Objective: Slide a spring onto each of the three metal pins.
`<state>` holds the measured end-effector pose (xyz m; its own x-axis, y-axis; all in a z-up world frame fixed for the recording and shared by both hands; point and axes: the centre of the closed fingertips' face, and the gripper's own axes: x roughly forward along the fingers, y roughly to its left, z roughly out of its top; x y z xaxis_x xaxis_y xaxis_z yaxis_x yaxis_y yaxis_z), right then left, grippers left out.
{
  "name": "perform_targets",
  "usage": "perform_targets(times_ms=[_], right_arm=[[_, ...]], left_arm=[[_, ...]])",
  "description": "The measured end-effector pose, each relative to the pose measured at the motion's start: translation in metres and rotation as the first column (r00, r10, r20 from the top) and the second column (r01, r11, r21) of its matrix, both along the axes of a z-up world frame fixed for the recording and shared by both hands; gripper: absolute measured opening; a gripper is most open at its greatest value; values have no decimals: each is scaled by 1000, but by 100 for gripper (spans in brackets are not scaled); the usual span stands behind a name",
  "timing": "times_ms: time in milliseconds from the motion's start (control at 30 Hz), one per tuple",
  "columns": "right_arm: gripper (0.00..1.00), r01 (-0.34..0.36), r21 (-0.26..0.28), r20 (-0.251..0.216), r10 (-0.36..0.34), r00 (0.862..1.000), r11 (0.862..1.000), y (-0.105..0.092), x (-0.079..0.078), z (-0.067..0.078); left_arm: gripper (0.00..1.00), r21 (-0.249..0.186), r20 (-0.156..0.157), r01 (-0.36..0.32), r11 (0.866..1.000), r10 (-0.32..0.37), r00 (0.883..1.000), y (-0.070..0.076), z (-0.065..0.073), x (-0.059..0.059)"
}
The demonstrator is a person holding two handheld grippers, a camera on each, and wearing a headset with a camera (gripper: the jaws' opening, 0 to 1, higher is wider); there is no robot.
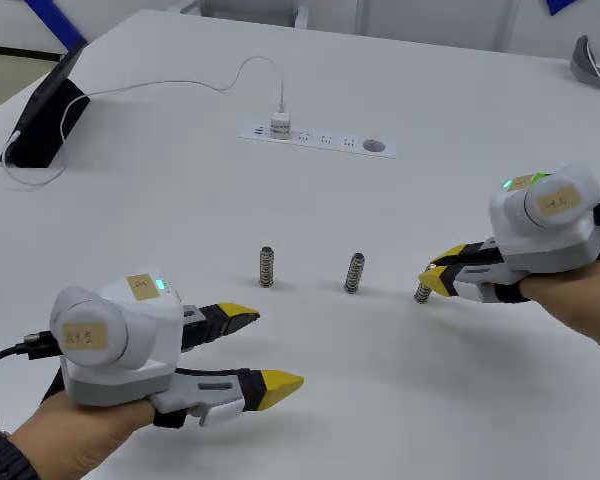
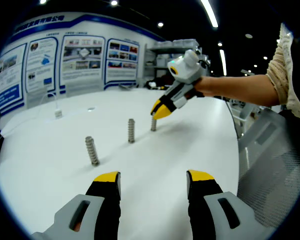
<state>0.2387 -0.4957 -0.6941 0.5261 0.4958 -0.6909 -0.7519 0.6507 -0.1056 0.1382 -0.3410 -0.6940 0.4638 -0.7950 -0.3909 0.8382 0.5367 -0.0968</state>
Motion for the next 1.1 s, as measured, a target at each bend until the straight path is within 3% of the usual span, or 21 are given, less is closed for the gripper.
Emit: perform_targets(times_ms=[533, 1100], right_arm=[[27, 2, 7, 15, -2, 1000, 1000, -7, -10, 6], [35, -1, 71, 51, -2, 999, 997, -15, -34, 21]], left_arm=[[55, -3, 9, -16, 1000, 16, 1000, 5, 5, 3], [61, -9, 20, -52, 999, 53, 998, 15, 9, 9]])
